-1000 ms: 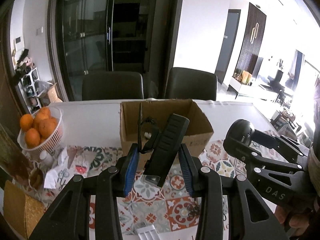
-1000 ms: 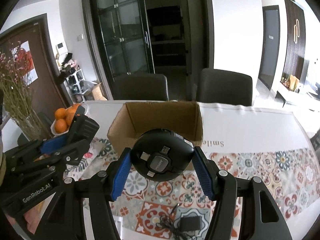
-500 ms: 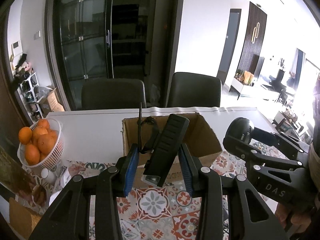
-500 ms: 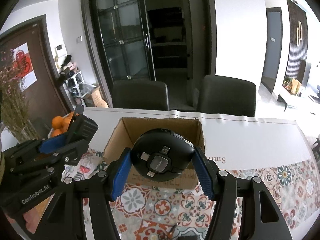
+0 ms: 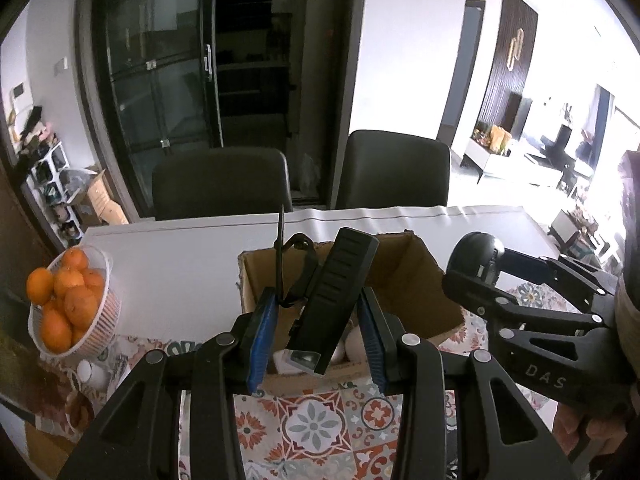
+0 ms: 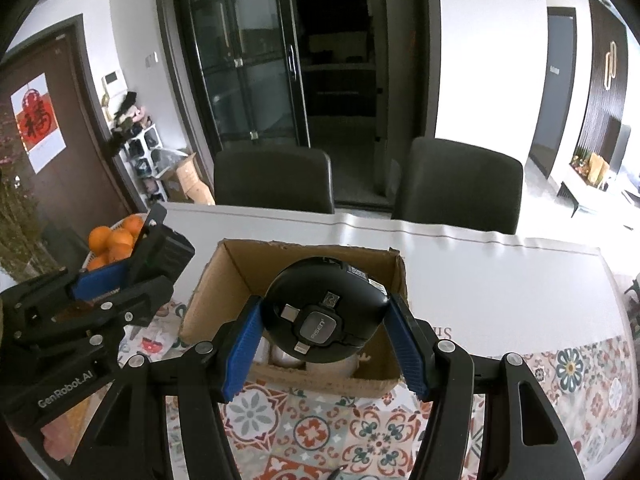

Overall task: Organize rigid objects
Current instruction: 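Lift and carry the bike light and round device over the box with both tools, then lower both tools into the box and open them to drop the objects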

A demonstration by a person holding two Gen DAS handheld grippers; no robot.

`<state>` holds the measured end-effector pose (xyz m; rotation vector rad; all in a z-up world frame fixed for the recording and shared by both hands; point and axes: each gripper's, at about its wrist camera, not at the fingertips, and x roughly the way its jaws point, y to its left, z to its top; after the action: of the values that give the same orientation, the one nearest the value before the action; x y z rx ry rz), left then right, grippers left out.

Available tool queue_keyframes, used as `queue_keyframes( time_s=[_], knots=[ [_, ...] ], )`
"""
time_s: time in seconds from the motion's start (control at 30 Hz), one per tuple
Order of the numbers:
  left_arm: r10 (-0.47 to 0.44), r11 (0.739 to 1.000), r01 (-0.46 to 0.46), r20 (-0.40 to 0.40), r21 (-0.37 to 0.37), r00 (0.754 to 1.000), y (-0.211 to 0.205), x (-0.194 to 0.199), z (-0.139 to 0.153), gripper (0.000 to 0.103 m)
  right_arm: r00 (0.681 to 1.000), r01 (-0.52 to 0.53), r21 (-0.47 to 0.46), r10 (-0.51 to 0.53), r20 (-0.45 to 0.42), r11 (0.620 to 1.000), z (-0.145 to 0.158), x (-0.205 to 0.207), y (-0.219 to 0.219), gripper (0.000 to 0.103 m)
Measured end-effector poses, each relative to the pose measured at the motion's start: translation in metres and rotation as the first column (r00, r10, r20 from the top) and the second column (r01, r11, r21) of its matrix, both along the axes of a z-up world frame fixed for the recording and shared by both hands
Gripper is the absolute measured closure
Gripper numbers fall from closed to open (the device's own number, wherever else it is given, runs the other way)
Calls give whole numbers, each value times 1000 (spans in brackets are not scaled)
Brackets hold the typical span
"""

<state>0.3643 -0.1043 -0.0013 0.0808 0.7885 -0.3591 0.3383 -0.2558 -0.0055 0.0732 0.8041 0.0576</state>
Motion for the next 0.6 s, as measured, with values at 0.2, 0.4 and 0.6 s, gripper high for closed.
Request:
queue_keyframes(
  time_s=[0.2,0.4,0.6],
  knots=[
    [-14,999,17,-75,31,997,-10,28,-15,63,998,1,14,0,-69,1000,-15,25,-7,41],
    [-5,998,15,-158,62,987,-16,54,-40,63,989,-3,13,5,-148,1000,-35,51,-12,41],
    [5,996,17,-243,88,970,-19,75,-68,63,972,-19,2,19,-235,1000,-57,74,-14,41]
  ],
)
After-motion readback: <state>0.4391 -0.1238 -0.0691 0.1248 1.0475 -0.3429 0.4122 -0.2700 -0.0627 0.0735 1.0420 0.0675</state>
